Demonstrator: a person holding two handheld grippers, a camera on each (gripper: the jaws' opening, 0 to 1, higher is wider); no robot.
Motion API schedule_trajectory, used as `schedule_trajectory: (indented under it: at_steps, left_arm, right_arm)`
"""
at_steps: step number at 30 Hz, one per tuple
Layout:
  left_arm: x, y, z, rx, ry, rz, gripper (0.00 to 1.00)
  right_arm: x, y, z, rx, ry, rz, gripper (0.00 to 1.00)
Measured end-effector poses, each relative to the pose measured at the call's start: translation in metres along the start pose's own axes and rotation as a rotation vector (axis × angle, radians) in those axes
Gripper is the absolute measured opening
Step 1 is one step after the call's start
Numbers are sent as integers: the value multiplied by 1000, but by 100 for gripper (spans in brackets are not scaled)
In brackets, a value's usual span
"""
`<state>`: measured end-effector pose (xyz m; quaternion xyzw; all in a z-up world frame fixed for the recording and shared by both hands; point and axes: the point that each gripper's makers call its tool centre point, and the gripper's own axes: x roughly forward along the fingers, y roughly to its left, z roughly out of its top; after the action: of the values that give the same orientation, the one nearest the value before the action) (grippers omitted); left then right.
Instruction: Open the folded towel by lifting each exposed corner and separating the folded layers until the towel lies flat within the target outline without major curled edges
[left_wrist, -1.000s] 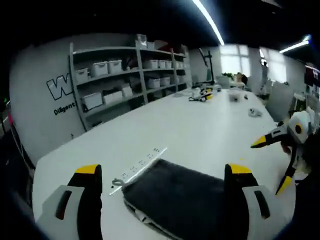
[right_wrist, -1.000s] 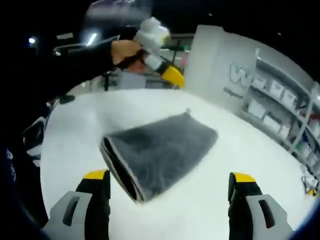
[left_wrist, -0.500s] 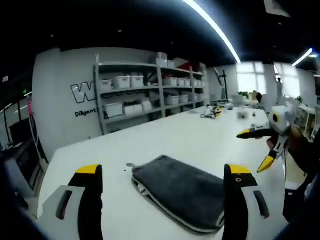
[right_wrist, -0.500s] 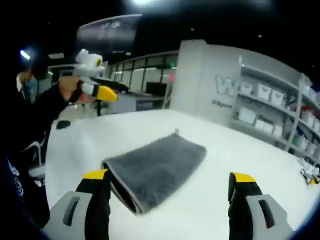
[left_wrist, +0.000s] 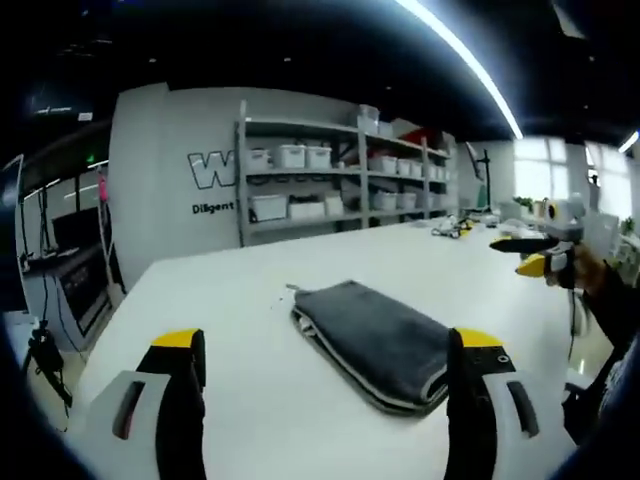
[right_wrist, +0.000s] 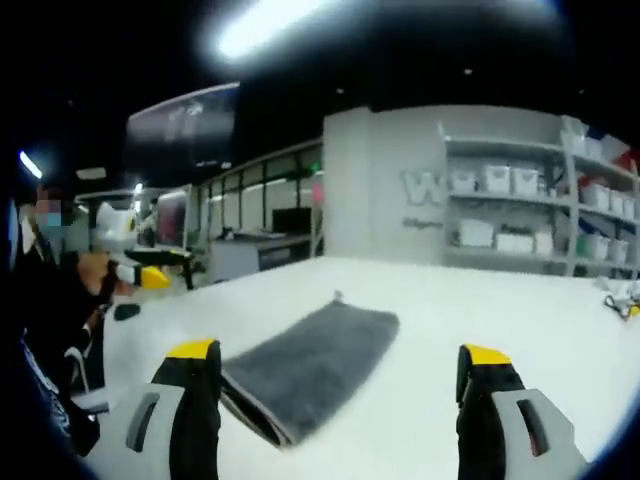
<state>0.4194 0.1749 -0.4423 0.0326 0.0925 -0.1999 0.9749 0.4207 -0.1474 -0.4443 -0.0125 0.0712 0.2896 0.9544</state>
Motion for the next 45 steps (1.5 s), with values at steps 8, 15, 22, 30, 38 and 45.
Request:
schedule_trajectory:
  at_steps: [8,15,22,30,38,45]
  left_arm:
    - [-30,-4,-23,-47,6,16,98]
    - [-42,-4,-31,-16,19,37,98]
    - [-44,-5,-29,-48,20,37,93]
    - [-32,-41,-37,-53,45,-27,96]
    - [-21,-56,-44,-15,84,-45,100]
    - [-17,-56,-45,-60,76,-40,100]
  right_arm:
    - [-9,-10,-6,-19,19,-29,100]
    - [-18,-20,-8,-11,7,-68,100]
    - [-24,-28,-12,-15,19,-88,100]
    - [-25,-32,-20,-56,123,-47,100]
    - [-21,-52,2,-80,123,-65,100]
    - [-13,-65,8,-99,168,-42,100]
